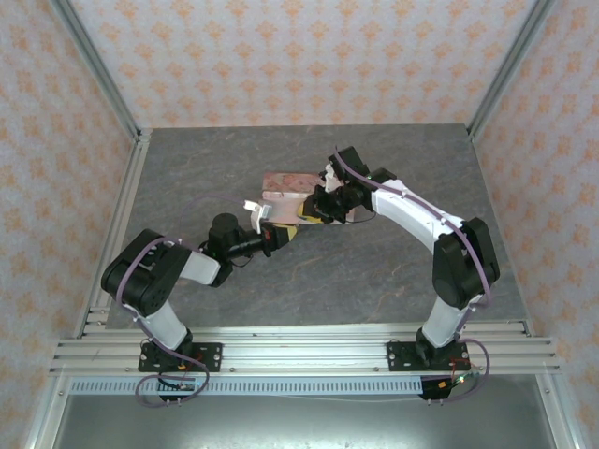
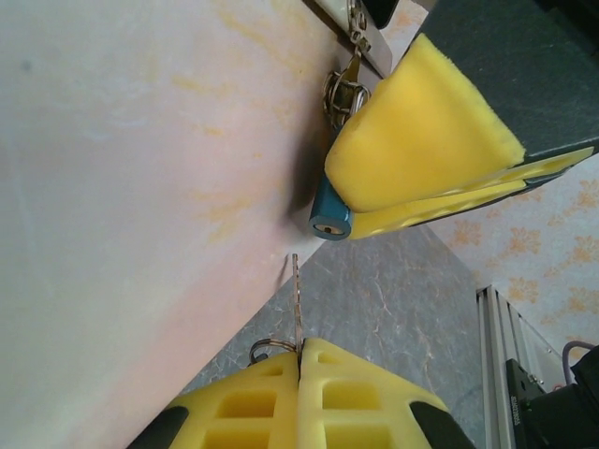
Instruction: Unlock a padlock with a key
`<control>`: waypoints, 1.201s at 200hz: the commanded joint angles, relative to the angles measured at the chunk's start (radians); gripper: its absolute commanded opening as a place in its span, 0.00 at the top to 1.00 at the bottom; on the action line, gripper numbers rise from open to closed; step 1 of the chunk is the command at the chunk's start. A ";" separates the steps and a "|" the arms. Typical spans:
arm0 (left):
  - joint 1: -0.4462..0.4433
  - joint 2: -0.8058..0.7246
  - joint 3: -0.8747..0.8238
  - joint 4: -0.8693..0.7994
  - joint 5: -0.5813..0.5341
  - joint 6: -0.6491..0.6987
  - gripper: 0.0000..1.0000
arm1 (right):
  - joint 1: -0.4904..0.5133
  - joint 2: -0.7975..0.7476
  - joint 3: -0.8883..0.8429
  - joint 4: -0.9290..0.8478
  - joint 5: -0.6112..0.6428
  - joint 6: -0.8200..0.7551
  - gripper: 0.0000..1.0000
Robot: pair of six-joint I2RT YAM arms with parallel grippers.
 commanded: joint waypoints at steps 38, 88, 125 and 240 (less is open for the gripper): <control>0.009 -0.067 0.005 -0.016 0.017 0.037 1.00 | -0.003 -0.004 0.045 0.008 -0.048 -0.021 1.00; 0.008 -0.090 0.009 -0.063 0.024 0.064 1.00 | -0.003 0.002 0.052 0.007 -0.061 -0.015 1.00; 0.008 -0.086 0.016 -0.071 0.026 0.069 1.00 | -0.002 0.006 0.057 0.008 -0.073 -0.008 1.00; 0.008 -0.096 0.006 -0.046 0.023 0.061 1.00 | -0.003 0.017 0.054 -0.013 -0.098 -0.025 1.00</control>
